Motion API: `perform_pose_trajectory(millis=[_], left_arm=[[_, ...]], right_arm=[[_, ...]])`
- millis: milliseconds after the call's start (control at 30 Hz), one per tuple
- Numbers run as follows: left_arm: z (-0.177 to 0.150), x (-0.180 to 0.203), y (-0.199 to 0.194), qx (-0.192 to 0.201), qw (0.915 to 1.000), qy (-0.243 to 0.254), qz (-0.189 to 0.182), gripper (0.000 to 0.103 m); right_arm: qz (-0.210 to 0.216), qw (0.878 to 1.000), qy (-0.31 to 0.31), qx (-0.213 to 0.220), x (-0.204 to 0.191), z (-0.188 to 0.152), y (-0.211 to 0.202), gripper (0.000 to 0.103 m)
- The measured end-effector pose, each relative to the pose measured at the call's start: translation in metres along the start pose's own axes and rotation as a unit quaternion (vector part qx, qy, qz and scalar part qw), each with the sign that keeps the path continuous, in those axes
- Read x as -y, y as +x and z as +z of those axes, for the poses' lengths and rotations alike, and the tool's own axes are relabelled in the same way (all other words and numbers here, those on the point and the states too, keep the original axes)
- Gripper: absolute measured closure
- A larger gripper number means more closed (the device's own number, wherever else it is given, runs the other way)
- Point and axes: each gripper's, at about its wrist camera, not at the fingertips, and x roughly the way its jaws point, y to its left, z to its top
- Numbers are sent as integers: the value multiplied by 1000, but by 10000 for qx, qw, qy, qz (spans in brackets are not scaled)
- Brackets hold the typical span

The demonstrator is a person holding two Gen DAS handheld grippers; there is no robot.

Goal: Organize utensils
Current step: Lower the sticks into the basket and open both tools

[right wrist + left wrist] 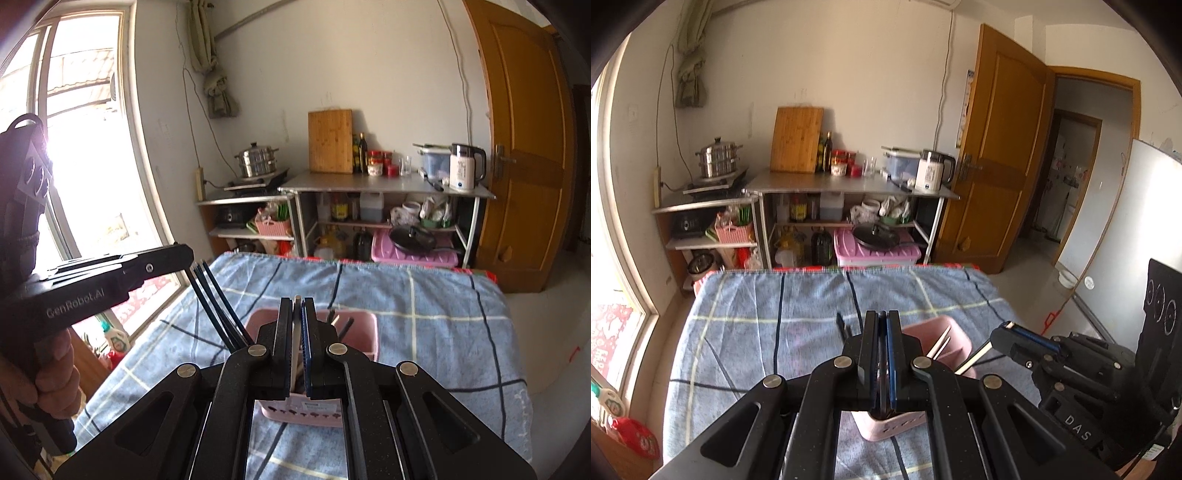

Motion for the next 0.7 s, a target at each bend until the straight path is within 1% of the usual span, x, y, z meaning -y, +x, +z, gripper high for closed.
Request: perform_pose_trajectory(millis=[133,233,267,300,433,500,633,700], left_arm=[[-15,-5,14,-162,9999,-5,10,99],[-19,-8,16,-109,9999,-3,36,99],[-19,-10,15,-107,9999,-33,7,99],[-19,-10,15,-103,9999,-41,12,99],[-21,-11,16,-112,9999,-11,127,99],[-21,-10,16,-107,9998,-10,176,99],[-25,-10,20,-229,9995,-24,233,99],[-27,-9,19,-250,9993,-10,270,98]], right_arm=[[-15,9998,11,-186,1,-9,13,99],[-34,9995,27,-319,1,-15,21,98],[-66,9996,6,-267,1,-16,20,98],[-57,9994,21,-327,1,-16,23,98],[-83,9986,17,-519,2,-22,32,98],[-94,9987,25,-509,3,-25,32,98],[-71,9985,89,-531,7,-24,31,98],[-8,9984,109,-557,8,-24,29,98]])
